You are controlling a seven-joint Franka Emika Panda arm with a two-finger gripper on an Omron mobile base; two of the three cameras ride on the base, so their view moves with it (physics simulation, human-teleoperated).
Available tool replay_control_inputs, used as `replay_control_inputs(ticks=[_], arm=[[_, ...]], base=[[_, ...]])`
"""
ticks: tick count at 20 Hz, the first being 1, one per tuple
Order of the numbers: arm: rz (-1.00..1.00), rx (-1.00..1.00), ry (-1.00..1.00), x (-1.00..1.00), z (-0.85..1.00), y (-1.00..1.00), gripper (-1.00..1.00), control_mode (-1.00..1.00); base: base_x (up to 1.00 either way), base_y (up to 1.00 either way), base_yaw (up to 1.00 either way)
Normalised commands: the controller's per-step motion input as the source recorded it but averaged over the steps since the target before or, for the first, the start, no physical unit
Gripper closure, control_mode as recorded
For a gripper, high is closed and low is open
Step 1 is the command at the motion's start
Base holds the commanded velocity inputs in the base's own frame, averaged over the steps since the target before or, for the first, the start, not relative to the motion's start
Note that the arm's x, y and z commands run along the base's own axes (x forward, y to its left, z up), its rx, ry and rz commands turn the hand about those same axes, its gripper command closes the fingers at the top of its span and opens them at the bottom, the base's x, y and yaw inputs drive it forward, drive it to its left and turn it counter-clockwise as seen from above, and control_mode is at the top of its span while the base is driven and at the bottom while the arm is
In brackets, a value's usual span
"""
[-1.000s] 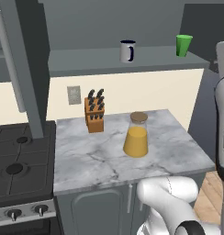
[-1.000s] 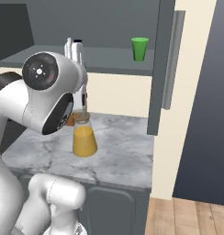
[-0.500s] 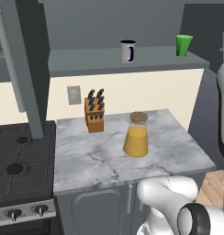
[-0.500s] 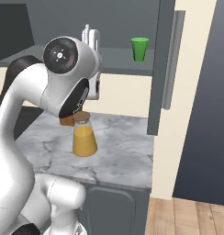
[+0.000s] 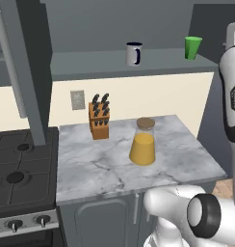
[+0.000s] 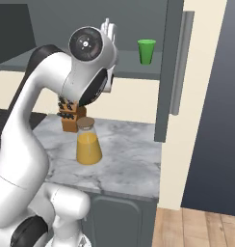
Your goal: There is a tray on the dining counter. Grab the cup, mug, and pitcher and place them on the tray. The pitcher may be placed next to the tray if it cannot fit the tray.
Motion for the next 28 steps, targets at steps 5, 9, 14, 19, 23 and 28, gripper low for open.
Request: replay_control_inputs(ticks=[5,9,14,19,23,28], arm=[[0.00,0.01,0.00,0.57,0.00,-0.09,-1.00,-1.00],[0.00,0.00,0.00,0.11,0.00,-0.27,-1.00,-1.00],[0.00,0.00,0.00,0.19,0.00,-0.26,-1.00,-1.00],[0.00,0.00,0.00,0.44,0.00,-0.11,-1.00,-1.00],[0.00,0.00,0.00,0.40,0.00,-0.10,-1.00,-1.00],[0.00,0.00,0.00,0.33,0.00,0.00,-1.00,-1.00]], base=[[0.00,0.00,0.00],[0.00,0.00,0.00],[0.00,0.00,0.00],[0.00,0.00,0.00],[0.00,0.00,0.00],[0.00,0.00,0.00]])
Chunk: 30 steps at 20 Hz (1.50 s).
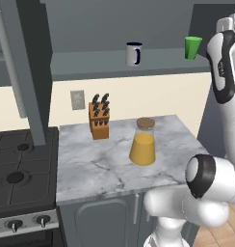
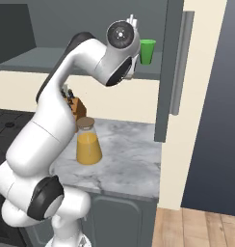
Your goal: There is a tray on the dining counter. Grab the cup, mug, and pitcher and place them on the tray. The pitcher may be placed next to the tray if it cannot fit the tray.
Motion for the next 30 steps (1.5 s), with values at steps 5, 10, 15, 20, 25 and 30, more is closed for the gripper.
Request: replay_control_inputs(ticks=[5,10,15,20,25,30], arm=[[0.00,0.00,0.00,0.42,0.00,0.00,-1.00,-1.00],[0.00,0.00,0.00,0.32,0.00,-0.01,-1.00,-1.00],[0.00,0.00,0.01,0.29,0.00,-0.06,-1.00,-1.00],[0.00,0.00,0.00,0.17,0.00,-0.08,-1.00,-1.00],[0.00,0.00,0.00,0.05,0.00,-0.14,-1.00,-1.00],[0.00,0.00,0.00,0.19,0.00,-0.09,-1.00,-1.00]], base=[[0.00,0.00,0.00],[0.00,0.00,0.00],[0.00,0.00,0.00],[0.00,0.00,0.00],[0.00,0.00,0.00],[0.00,0.00,0.00]])
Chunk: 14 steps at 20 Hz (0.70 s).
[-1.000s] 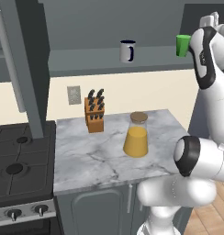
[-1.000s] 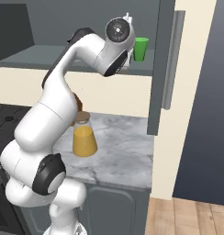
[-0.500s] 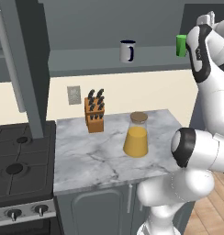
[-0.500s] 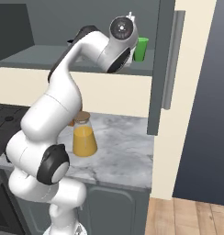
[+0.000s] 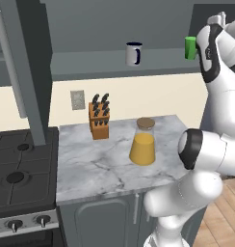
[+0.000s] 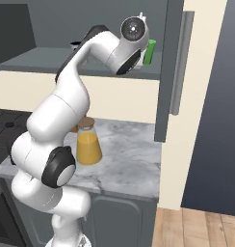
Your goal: There is a tray on the dining counter. Grab the cup, mug, and pitcher and place them on the tray. The pitcher may be placed next to the tray if it cannot fit the tray.
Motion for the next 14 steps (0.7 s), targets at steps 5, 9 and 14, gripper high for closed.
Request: replay_control_inputs(ticks=[5,9,14], arm=[[0.00,0.00,0.00,0.18,0.00,-0.08,-1.00,-1.00],[0.00,0.00,0.01,0.11,0.00,-0.04,-1.00,-1.00],[0.00,0.00,0.01,0.19,0.00,0.00,-1.00,-1.00]], base=[[0.00,0.00,0.00],[0.00,0.00,0.00],[0.00,0.00,0.00]])
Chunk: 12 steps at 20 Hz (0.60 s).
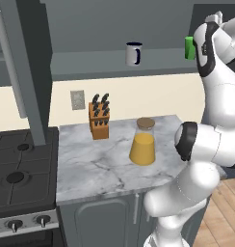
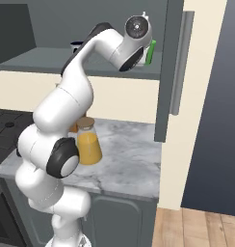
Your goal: There is a tray on the dining counter. Grab the cup, mug, and pitcher and place them on the tray. The pitcher may be placed next to the tray if it cannot fit the tray.
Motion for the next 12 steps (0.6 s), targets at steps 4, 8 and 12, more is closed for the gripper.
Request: replay_control_inputs(ticks=[4,8,12], arm=[[0.00,0.00,0.01,0.27,0.00,0.00,-1.00,-1.00],[0.00,0.00,0.01,0.28,-0.01,0.00,-1.00,-1.00],[0.00,0.00,0.01,0.17,-0.01,0.00,-1.00,-1.00]], base=[[0.00,0.00,0.00],[0.00,0.00,0.00],[0.00,0.00,0.00]])
